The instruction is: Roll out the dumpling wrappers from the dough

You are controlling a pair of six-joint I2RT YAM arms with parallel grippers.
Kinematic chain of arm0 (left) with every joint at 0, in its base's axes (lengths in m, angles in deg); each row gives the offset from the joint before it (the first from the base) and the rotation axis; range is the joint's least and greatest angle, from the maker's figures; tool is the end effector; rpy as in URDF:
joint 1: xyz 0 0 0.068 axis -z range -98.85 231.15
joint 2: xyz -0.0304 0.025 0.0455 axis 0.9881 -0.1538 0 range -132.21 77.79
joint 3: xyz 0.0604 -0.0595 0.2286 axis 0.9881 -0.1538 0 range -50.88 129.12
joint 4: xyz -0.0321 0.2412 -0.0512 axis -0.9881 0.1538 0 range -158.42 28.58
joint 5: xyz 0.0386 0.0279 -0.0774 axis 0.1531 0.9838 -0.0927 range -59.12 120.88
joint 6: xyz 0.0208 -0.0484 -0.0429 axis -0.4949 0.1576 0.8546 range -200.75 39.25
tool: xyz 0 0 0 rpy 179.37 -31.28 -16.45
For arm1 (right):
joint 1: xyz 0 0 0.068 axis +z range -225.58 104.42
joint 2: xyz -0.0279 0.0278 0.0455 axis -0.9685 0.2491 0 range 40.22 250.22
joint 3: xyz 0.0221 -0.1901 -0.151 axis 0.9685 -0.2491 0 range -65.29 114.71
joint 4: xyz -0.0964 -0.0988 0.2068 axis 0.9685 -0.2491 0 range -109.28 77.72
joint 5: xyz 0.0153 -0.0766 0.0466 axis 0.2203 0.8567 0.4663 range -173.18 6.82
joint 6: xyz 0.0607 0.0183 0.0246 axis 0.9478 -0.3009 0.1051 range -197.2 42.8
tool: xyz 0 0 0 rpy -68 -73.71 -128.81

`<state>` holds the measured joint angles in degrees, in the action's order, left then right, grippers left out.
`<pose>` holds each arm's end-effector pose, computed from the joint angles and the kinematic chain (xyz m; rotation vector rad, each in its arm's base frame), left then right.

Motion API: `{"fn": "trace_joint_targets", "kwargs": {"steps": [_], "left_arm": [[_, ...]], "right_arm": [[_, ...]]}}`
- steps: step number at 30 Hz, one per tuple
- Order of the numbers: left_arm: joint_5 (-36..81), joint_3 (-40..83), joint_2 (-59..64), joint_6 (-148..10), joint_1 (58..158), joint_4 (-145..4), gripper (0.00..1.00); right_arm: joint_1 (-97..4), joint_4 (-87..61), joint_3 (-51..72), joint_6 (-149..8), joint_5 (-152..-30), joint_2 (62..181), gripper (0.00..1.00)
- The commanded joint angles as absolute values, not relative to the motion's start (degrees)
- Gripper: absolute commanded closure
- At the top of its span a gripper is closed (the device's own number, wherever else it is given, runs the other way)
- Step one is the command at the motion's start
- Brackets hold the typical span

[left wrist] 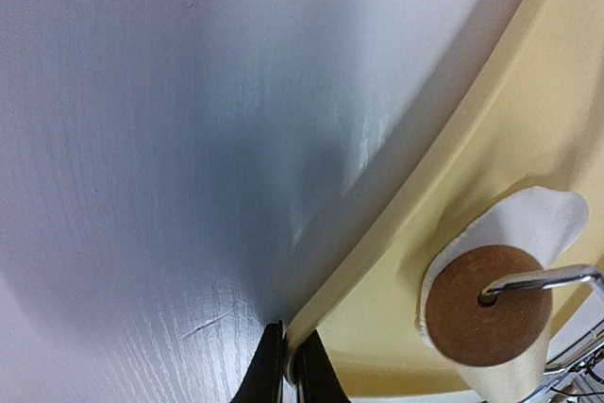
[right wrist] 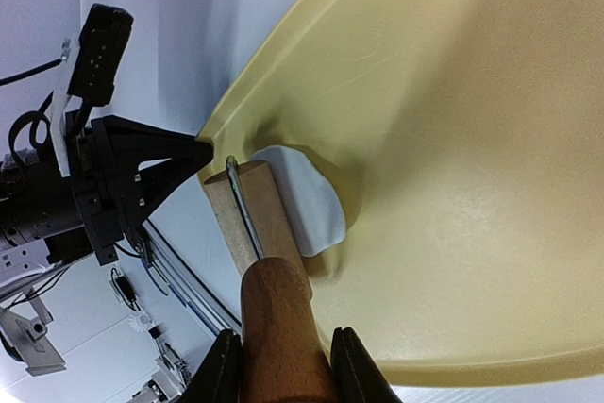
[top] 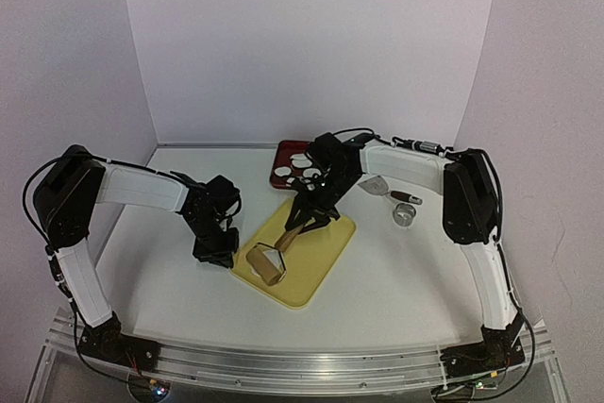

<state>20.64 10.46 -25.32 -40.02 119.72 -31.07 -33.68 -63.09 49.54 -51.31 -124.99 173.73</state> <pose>0.2361 -0.2006 0.1066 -0.0319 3.0833 -0.4002 0.3178 0.3340 0.1584 0.5787 -2.7324 -1.1647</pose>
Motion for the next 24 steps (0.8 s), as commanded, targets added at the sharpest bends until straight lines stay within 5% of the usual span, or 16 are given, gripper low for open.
{"fn": "trace_joint_targets", "kwargs": {"steps": [1,24], "left_arm": [[24.3,12.2,-21.3,-38.1,118.3,-33.0,1.0],[24.2,13.9,-23.0,-38.7,118.3,-32.9,1.0]], "right_arm": [[-38.8,-78.3,41.8,-55.1,-92.7,180.6,1.0],[-31.6,-80.3,51.6,-54.8,-95.6,187.9,1.0]]}}
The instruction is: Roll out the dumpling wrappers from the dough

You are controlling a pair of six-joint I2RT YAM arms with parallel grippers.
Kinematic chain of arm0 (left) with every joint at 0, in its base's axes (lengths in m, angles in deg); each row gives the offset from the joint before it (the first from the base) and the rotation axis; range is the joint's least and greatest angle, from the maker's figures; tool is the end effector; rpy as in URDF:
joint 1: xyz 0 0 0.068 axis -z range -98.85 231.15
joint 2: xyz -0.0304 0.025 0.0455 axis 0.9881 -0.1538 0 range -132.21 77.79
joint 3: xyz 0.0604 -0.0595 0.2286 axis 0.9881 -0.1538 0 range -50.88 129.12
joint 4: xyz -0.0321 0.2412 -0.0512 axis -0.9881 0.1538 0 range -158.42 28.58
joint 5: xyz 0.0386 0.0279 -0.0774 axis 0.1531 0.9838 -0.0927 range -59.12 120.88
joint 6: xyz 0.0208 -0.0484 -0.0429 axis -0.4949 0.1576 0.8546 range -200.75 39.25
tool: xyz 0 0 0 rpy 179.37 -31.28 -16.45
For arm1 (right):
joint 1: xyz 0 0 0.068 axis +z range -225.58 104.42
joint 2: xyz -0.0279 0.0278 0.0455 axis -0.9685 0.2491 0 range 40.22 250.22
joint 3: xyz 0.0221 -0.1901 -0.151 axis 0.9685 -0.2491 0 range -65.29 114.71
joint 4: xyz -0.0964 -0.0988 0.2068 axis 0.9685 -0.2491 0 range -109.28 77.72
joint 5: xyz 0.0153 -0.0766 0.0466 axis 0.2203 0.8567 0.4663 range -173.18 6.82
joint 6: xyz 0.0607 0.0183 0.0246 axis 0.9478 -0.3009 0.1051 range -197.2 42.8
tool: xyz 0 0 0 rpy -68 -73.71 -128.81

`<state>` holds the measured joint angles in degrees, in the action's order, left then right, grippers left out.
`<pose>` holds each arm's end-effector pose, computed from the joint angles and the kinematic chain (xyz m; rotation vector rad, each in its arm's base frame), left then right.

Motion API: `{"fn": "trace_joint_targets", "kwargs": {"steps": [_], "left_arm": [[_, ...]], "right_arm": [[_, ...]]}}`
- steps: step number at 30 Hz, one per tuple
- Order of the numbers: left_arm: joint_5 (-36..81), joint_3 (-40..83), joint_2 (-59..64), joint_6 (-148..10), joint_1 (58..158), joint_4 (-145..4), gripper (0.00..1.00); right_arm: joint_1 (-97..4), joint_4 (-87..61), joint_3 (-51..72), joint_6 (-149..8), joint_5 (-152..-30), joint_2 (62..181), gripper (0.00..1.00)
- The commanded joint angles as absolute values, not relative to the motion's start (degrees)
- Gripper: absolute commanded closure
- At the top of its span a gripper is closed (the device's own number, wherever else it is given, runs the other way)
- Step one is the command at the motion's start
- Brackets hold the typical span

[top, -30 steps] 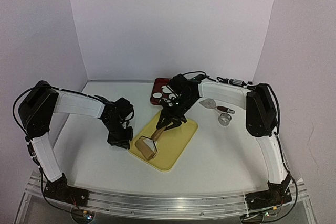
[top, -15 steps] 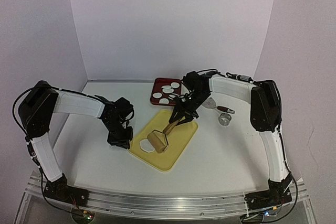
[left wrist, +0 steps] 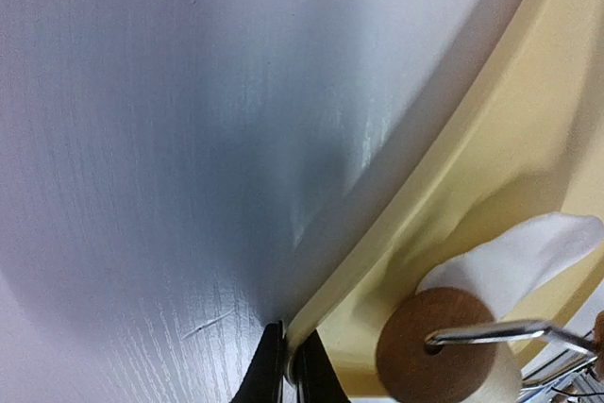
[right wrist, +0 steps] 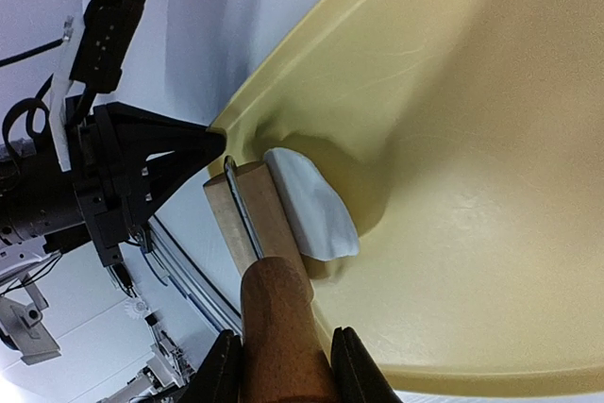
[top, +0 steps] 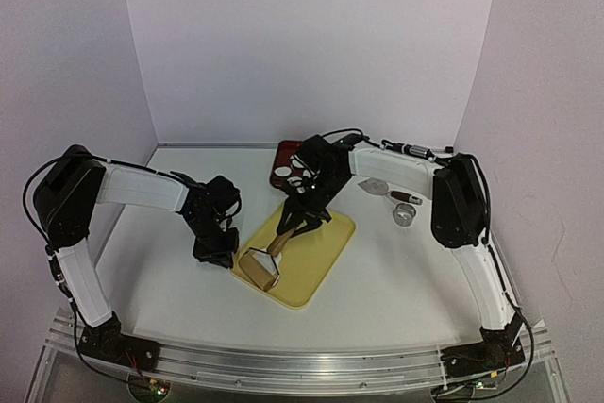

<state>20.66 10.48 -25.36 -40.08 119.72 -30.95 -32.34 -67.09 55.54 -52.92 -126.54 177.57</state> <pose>0.2360 -0.2005 0.1064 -0.0307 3.0852 -0.3976 0.3147 0.3474 0.1560 0.6295 -2.6801 -1.1591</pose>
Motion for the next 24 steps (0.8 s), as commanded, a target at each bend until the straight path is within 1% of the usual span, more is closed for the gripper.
{"fn": "trace_joint_targets", "kwargs": {"steps": [1,11,18,24], "left_arm": [[24.3,13.9,-23.0,-38.7,118.3,-32.8,1.0],[24.9,13.8,-22.4,-38.8,118.2,-32.3,1.0],[24.8,14.1,-22.6,-39.0,117.9,-32.3,1.0],[24.5,14.6,-23.2,-39.3,117.8,-32.4,1.0]], "right_arm": [[-32.4,-80.4,51.8,-54.6,-95.7,188.0,1.0],[-40.3,-80.5,48.9,-55.7,-92.5,185.2,1.0],[-40.7,-80.4,48.6,-55.7,-93.2,185.5,1.0],[-39.4,-80.4,51.0,-56.0,-94.8,187.0,1.0]]}}
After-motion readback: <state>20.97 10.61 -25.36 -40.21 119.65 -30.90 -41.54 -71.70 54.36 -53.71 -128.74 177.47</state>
